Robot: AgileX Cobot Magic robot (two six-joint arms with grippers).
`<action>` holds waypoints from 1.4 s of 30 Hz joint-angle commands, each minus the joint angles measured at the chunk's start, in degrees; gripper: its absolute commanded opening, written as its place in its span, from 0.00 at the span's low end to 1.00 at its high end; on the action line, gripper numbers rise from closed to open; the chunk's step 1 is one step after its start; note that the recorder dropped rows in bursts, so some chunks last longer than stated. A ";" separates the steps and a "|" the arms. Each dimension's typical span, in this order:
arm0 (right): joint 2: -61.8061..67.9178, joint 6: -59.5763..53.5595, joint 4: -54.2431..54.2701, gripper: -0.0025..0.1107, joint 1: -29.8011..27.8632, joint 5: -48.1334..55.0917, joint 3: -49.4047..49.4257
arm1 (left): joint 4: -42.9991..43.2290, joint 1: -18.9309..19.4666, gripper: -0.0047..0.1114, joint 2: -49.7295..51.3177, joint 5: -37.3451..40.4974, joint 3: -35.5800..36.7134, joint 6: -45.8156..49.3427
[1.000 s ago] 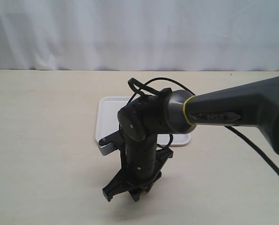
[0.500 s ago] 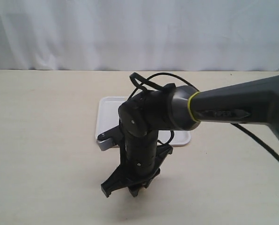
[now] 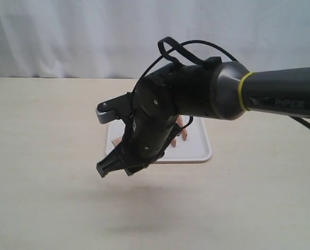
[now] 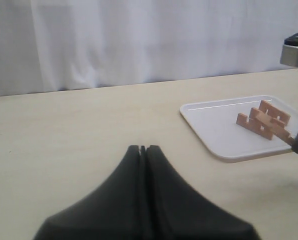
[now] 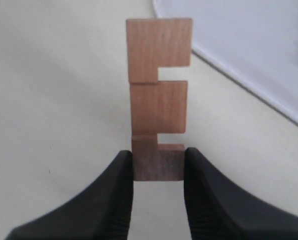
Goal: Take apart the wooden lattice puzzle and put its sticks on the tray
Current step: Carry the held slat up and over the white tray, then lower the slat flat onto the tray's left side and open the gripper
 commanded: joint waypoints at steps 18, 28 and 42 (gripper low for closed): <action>25.82 6.64 -0.35 0.06 -7.02 19.08 -37.73 | -0.04 -0.06 0.04 0.02 -0.66 0.13 -0.18; 29.79 7.17 4.79 0.06 -7.81 15.13 -41.01 | -0.04 -0.06 0.04 0.02 -0.66 0.13 -0.18; 29.79 7.57 3.48 0.06 -8.18 13.82 -41.01 | -0.04 -0.06 0.04 0.02 -0.66 0.13 -0.18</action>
